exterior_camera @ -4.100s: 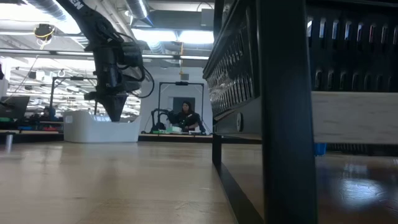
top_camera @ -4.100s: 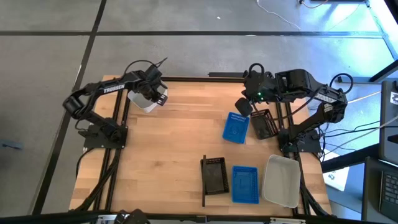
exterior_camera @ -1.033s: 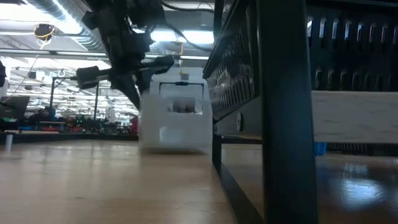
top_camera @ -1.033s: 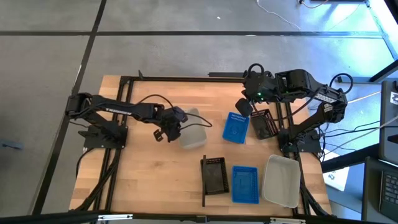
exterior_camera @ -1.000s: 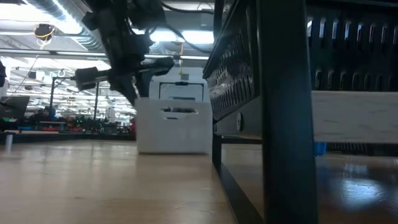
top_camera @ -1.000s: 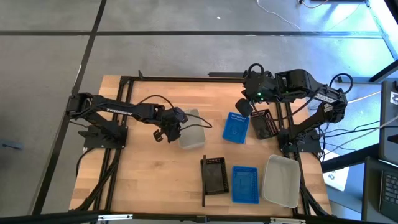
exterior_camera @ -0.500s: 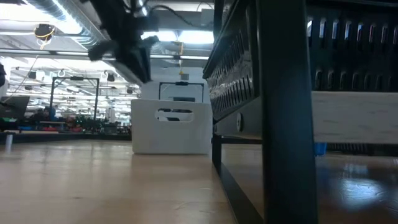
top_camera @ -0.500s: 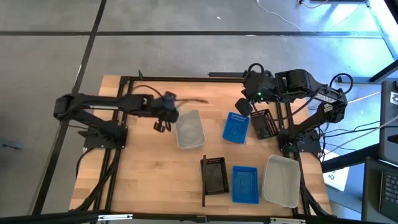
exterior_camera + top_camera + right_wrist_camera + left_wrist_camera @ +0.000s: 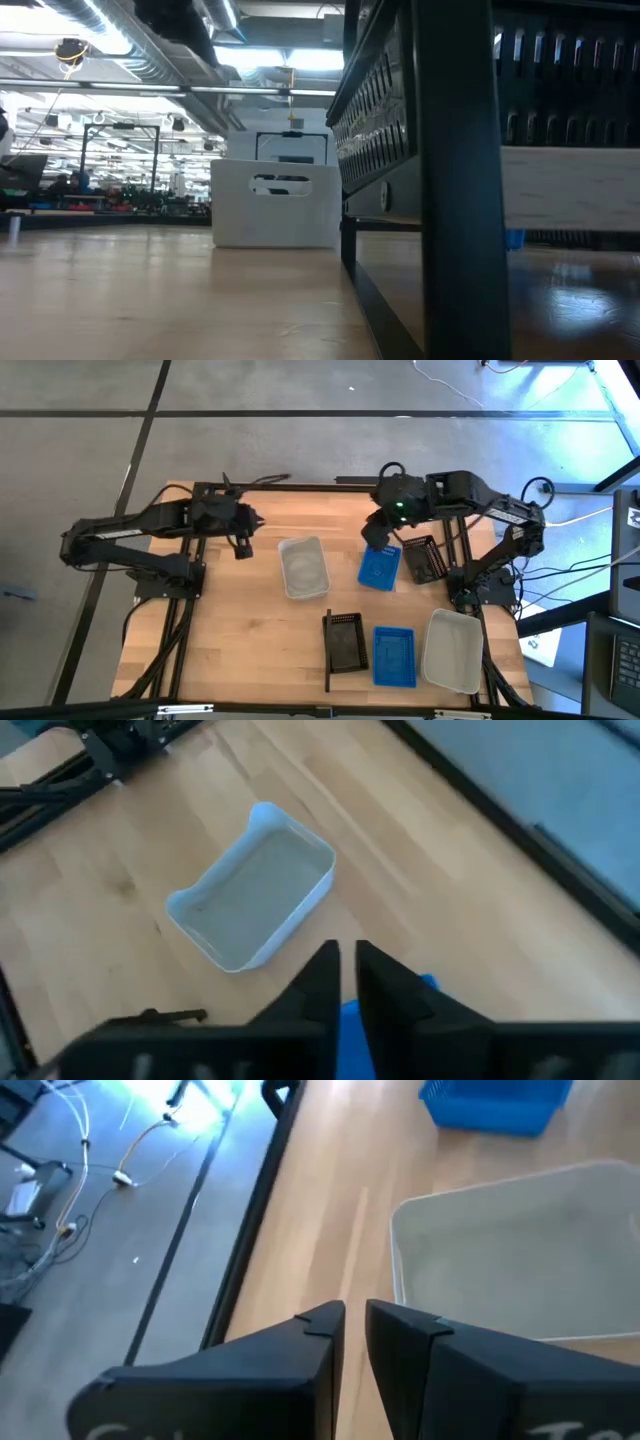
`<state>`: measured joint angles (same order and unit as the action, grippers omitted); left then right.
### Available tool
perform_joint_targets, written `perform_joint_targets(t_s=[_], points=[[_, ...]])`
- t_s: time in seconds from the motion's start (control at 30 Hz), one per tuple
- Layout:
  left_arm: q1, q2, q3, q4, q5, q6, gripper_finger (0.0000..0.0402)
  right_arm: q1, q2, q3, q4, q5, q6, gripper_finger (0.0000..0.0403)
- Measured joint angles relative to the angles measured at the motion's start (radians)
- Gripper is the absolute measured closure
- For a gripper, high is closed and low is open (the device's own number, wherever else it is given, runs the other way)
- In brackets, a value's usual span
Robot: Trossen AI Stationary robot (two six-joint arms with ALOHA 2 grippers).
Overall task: Stack baskets on shelf by color
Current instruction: Stack the gray bin on top of the gray bins on the shelf
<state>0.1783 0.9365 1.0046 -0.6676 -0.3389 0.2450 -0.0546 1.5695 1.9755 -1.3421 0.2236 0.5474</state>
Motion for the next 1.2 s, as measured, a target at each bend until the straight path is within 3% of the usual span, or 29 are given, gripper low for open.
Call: perform_joint_targets(t_s=[0.2,0.33,0.67,1.2], points=[[0.0,-0.059,0.0,-0.007,0.0,-0.06,0.0365,-0.049,0.089,0.0,0.017,-0.074,0.247,0.0309],[0.0,-0.076,0.0,-0.007,0.0,-0.055,0.0365,-0.075,0.158,0.0,0.031,-0.134,0.369,0.0295],[0.0,-0.074,0.0,-0.007,0.0,-0.031,0.0365,-0.078,0.345,0.0,0.136,-0.35,0.395,0.0293],[0.0,-0.081,0.0,-0.007,0.0,0.001,0.0365,-0.114,0.544,-0.001,0.156,-0.377,0.411,0.0292]])
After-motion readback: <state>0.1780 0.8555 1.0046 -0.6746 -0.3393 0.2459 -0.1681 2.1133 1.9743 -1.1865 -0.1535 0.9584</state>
